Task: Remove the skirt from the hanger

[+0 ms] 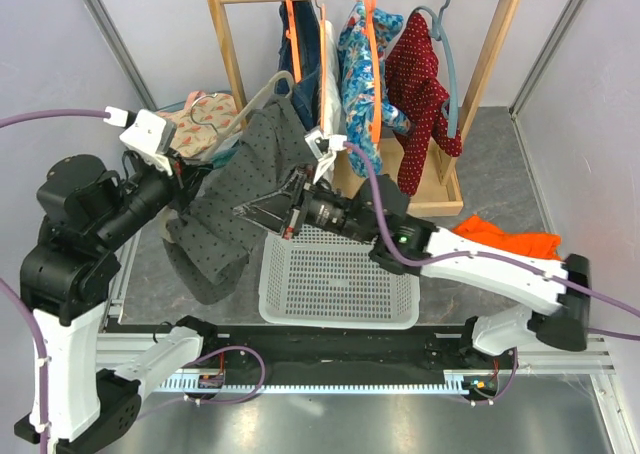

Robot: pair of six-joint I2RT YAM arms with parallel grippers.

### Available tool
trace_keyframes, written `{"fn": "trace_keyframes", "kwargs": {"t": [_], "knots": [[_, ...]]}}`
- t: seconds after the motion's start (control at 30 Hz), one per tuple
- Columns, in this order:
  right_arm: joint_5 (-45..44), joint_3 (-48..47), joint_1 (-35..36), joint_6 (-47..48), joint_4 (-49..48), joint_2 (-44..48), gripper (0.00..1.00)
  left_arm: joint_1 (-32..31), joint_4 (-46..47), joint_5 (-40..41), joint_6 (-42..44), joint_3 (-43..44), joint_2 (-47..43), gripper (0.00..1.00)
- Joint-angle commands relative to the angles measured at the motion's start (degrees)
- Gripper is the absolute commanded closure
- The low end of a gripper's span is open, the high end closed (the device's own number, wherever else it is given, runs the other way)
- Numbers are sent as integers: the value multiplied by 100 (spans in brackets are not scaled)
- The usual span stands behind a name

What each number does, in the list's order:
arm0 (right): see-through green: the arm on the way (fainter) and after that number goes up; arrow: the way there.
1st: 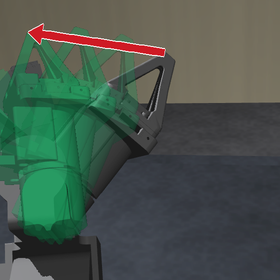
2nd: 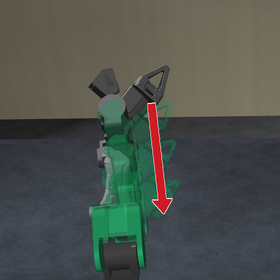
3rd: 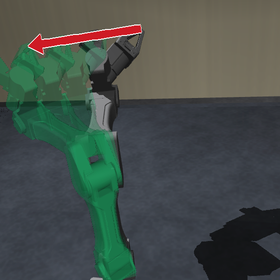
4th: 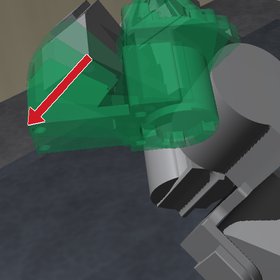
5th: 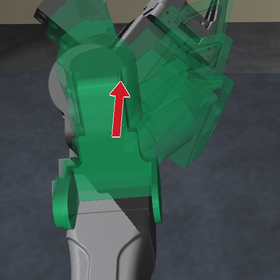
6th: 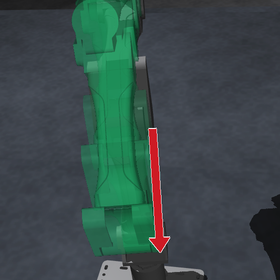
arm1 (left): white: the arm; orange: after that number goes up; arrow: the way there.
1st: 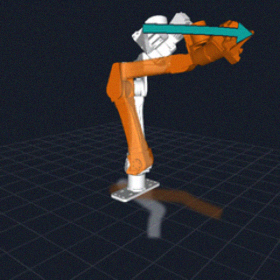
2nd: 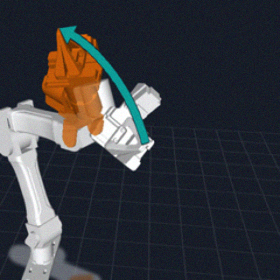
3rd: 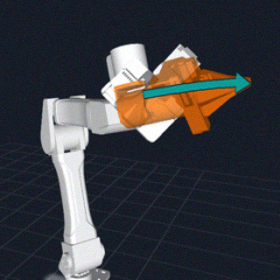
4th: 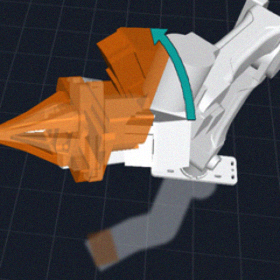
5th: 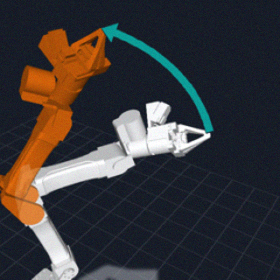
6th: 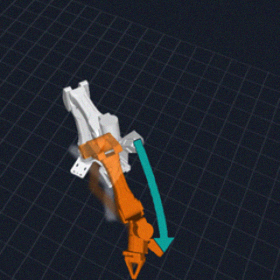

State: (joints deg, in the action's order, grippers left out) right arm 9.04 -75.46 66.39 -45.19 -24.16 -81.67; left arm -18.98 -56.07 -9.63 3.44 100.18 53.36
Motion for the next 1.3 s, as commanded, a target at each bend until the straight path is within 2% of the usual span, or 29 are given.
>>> {"fn": "trace_keyframes", "kwargs": {"t": [0.0,0.03,0.13,0.33,0.6,0.87,1.27], "knots": [[-77,-1258,479,1300,1043,783,100,26,887,768,297,-270,174,98],[-182,-1504,654,1659,1463,880,100,26,940,830,297,-323,192,98],[-245,-2645,884,1978,2088,1030,100,26,1037,1050,341,-446,262,98],[-279,-3404,902,2286,2731,1468,100,35,1239,1490,517,-894,254,98],[-535,-3239,911,2647,3092,2208,100,26,1459,1736,605,-1282,245,98],[-868,-2975,902,2866,3769,1962,100,26,1424,1710,517,-632,517,98],[-1651,-2140,902,2902,3779,2111,100,17,1318,1078,315,221,930,98]]}}
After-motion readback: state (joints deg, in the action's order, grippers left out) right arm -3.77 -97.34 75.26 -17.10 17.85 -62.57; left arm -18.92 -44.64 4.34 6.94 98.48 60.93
